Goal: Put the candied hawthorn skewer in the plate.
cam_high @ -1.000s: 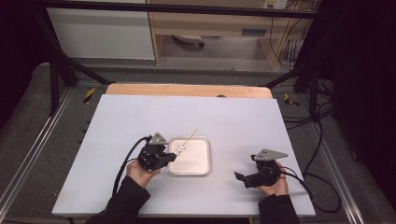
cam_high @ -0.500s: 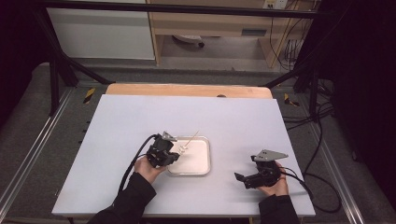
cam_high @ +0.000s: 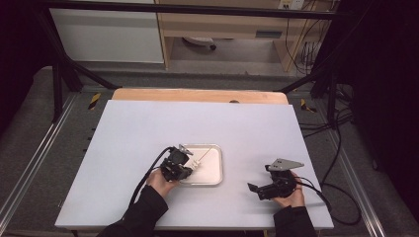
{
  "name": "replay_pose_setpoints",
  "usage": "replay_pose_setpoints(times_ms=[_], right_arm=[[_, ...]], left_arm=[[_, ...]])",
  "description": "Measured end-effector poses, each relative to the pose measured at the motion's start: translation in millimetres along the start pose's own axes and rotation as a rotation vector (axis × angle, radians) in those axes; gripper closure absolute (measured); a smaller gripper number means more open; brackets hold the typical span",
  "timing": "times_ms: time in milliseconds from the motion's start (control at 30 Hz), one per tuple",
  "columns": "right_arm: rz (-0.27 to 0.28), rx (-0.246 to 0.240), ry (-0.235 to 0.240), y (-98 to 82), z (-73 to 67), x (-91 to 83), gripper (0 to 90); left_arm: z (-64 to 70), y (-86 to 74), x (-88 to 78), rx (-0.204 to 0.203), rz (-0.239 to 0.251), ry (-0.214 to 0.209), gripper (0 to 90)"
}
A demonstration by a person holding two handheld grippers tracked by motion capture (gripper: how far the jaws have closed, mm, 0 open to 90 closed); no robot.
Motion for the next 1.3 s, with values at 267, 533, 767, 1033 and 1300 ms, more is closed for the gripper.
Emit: replay_pose_setpoints(times_ms=[267,533,767,1033,1300], right_arm=[[0.001,0.002,0.002,0.0,-0.2,0.2,0.3],[0.006,0.008,0.004,0.6,-0.2,-0.4,0.3],[0.007,0.009,0.004,0.6,0.0,-0.2,0.3],[0.008,0.015,0.008,0.9,-0.2,-0.6,0.3],[0.011,0.023,0.009,1.4,-0.2,-1.4,0.3]], left_arm=[[0.1,-2.0,1.3,-0.002,0.001,0.000,82.6],[-5.1,-2.5,-10.5,0.026,0.046,0.003,60.8],[-16.1,-4.6,-25.6,0.019,0.073,-0.017,44.0],[-25.5,-12.7,-40.7,0.031,0.105,-0.007,28.8],[-38.4,-29.9,-57.1,0.048,0.148,-0.007,17.7]])
Point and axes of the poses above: each handheld gripper's, and its own axes: x roughly forward along the jaws, y roughly out of its top, z roughly to its right, the point moved 4 cm from there along x, roughly forward along the jaws, and after that the axes turned 5 degrees about z, right-handed, at the moved point
